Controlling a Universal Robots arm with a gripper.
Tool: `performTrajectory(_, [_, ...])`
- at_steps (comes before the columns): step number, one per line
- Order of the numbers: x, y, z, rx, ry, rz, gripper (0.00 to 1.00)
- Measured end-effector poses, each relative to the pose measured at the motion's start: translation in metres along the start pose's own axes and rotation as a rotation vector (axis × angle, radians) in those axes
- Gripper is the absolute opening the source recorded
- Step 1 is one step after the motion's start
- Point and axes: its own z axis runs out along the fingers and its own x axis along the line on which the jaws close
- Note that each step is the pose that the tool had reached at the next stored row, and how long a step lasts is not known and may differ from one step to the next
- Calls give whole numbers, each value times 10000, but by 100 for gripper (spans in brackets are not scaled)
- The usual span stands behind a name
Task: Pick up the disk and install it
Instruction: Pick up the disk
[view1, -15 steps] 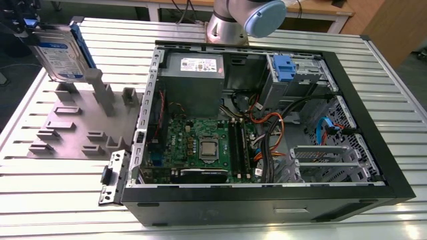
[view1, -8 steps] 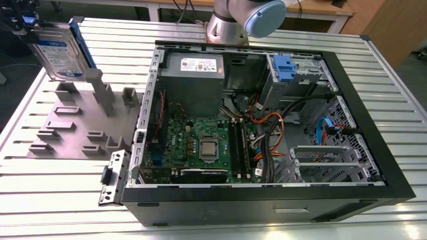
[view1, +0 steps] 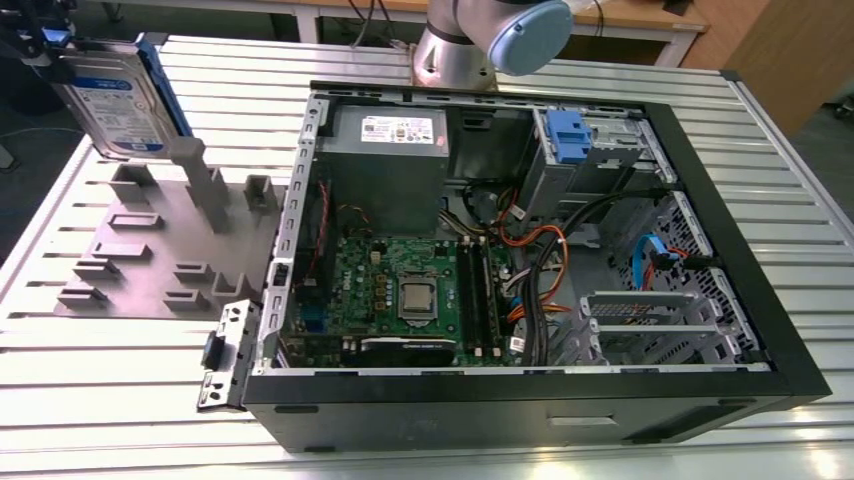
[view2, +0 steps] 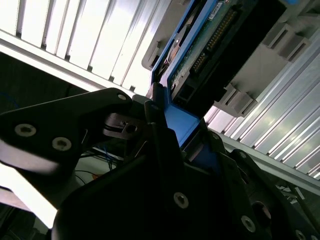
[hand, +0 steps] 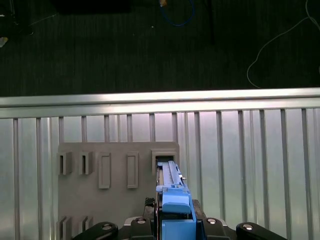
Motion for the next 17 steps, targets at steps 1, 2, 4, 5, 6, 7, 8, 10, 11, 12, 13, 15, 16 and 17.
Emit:
performTrajectory(1, [0, 0, -5, 0, 0, 0, 36])
performTrajectory(2, [0, 0, -11, 0, 0, 0, 36])
performTrajectory(4, [-1, 0, -23, -1, 0, 0, 36])
performTrajectory(5, [-1, 0, -29, 0, 0, 1, 36])
performTrajectory(6, [-1, 1, -35, 0, 0, 0, 36])
performTrajectory(7, [-2, 1, -41, 0, 0, 0, 36])
performTrajectory(8, [-2, 1, -47, 0, 0, 0, 36])
performTrajectory(10, [-2, 1, -56, -1, 1, 0, 36])
performTrajectory(11, [-2, 1, -58, 1, 0, 0, 36])
performTrajectory(12, [-2, 1, -58, 2, 0, 0, 36])
performTrajectory(13, [-2, 0, -58, 2, 0, 0, 36])
performTrajectory(15, [-2, 0, -59, 0, -2, 0, 36])
performTrajectory(16, [-2, 1, -59, 0, -4, 0, 36])
performTrajectory(17, [-2, 1, -59, 0, -5, 0, 36])
